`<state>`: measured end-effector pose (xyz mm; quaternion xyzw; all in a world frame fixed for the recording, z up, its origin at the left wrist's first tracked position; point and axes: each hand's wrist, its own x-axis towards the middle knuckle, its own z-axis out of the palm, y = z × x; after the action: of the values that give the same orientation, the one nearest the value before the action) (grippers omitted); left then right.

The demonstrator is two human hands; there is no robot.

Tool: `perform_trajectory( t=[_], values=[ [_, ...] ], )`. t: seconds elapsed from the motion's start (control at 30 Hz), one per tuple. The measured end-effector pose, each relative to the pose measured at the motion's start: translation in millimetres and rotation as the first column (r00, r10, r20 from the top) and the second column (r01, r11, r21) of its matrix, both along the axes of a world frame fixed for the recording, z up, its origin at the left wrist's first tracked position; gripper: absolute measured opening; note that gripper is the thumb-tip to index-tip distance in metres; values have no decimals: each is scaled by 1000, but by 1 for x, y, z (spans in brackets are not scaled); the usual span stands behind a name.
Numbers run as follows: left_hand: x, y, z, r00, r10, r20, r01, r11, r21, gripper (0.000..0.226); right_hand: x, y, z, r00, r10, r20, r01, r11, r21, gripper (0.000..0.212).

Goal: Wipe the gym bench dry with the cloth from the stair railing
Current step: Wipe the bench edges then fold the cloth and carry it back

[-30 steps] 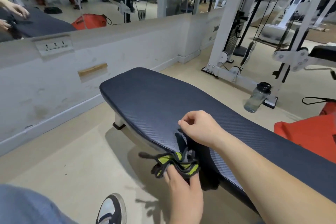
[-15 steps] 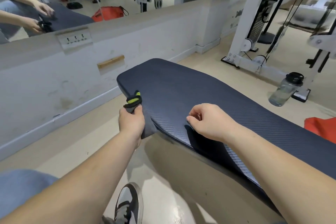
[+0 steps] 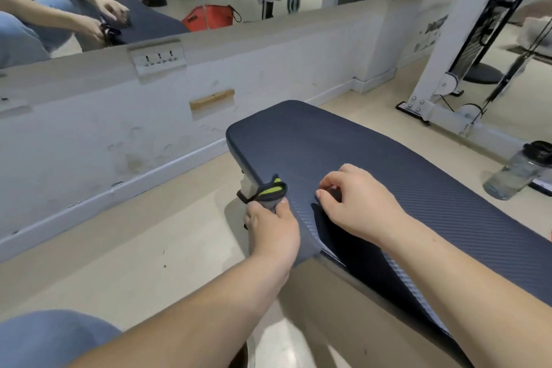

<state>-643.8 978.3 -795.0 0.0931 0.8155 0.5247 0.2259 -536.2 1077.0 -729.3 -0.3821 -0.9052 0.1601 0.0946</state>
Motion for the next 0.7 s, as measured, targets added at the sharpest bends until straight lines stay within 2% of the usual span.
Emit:
perform_trajectory(
  t=[0.13, 0.27, 0.37, 0.53, 0.63, 0.7],
  values=[
    [-56, 26, 1, 1000, 5, -24, -7, 995, -97, 47, -38, 12, 1, 999, 16, 42, -18, 999, 32, 31],
    [-112, 54, 12, 996, 47, -70, -59, 983, -175, 49, -79, 38, 5, 989, 70, 129, -70, 998, -6, 28],
    [-160, 74, 18, 988, 5, -152, -42, 969, -242, 52, -102, 64, 8, 983, 91, 160, -85, 995, -49, 26],
    [-230, 102, 23, 918, -242, -313, 122, 925, -360, 45, -119, 115, 8, 975, 22, 220, -22, 1000, -3, 31],
    [-252, 128, 32, 856, -423, -296, 320, 885, -339, 28, -115, 147, 2, 965, -79, 249, 68, 996, 52, 41],
    [-258, 151, 38, 795, -536, -284, 424, 825, -373, 26, -111, 159, -7, 966, -121, 230, 103, 991, 90, 44]
  ],
)
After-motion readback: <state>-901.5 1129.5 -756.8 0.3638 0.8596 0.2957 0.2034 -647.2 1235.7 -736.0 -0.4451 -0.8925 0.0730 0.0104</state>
